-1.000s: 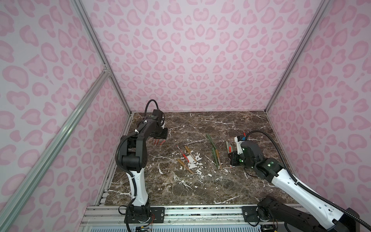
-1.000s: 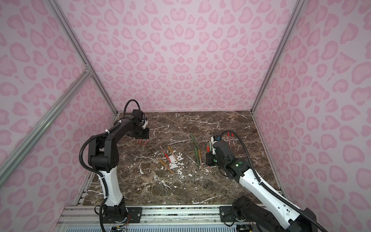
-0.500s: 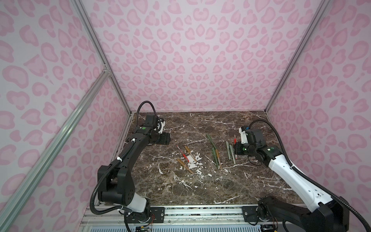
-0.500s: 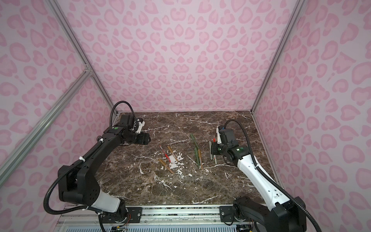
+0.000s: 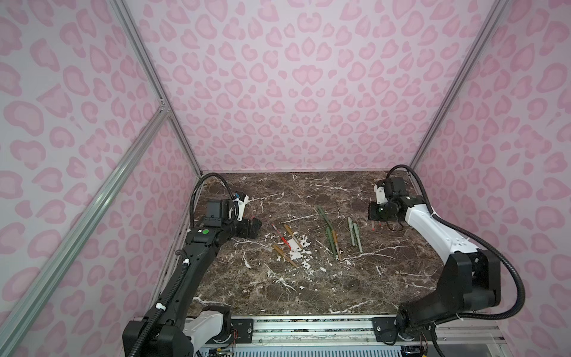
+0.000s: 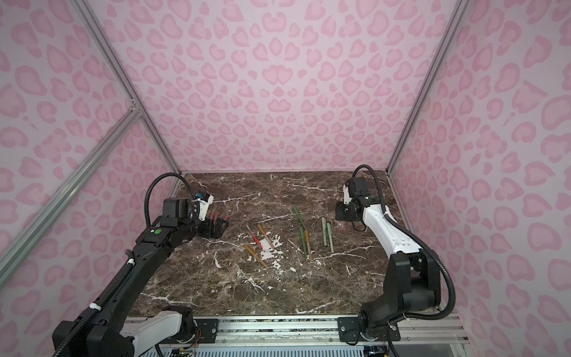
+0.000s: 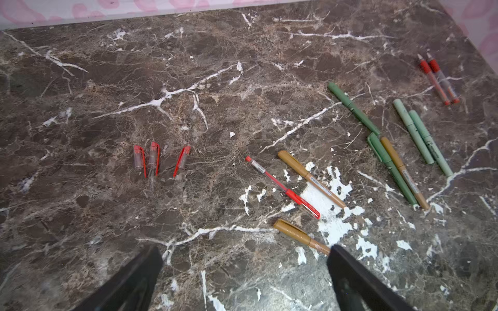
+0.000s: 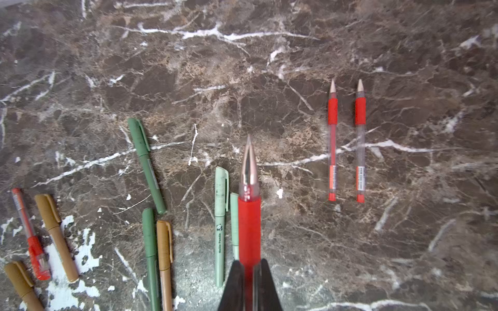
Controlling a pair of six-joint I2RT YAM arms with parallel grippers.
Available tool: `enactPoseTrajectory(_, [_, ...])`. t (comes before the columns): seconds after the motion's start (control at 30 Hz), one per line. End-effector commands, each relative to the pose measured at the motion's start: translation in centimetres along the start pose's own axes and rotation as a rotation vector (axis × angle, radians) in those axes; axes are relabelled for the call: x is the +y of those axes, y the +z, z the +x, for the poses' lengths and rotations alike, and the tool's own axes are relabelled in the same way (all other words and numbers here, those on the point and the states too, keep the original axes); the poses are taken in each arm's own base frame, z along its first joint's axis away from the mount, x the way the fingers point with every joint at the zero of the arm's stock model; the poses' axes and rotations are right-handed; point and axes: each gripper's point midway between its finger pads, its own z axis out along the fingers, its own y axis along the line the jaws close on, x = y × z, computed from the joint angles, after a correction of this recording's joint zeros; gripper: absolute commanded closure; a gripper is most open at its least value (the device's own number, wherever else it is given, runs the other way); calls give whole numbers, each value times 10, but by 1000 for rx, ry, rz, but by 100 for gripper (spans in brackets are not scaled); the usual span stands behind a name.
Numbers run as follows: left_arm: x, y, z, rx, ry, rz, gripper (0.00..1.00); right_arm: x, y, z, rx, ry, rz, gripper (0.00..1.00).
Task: Open the pen caps
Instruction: 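Set the red cap down beside the other caps while the right holds the pen, then lower the uncapped pen beside the other pens and open the right gripper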
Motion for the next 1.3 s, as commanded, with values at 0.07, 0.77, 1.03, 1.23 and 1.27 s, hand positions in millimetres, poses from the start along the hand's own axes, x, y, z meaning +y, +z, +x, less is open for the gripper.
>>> enactPoseTrajectory(0.07, [5,-14,-16,-122,-37,32,2,-19,22,-11,37,11,34,100])
enactPoseTrajectory(0.77, [20,-31,-26,-174,-86,6,2,-58,123,-42,207,42,124,98])
enactPoseTrajectory(1.03, [25,-32,-27,-180,-109,4,2,-65,140,-32,250,38,138,94])
enactPoseTrajectory(1.23, [27,-34,-28,-181,-117,1,2,-68,148,-23,274,45,140,87])
enactPoseTrajectory(1.27, [27,-34,-28,-183,-118,2,2,-68,148,-24,273,40,141,86])
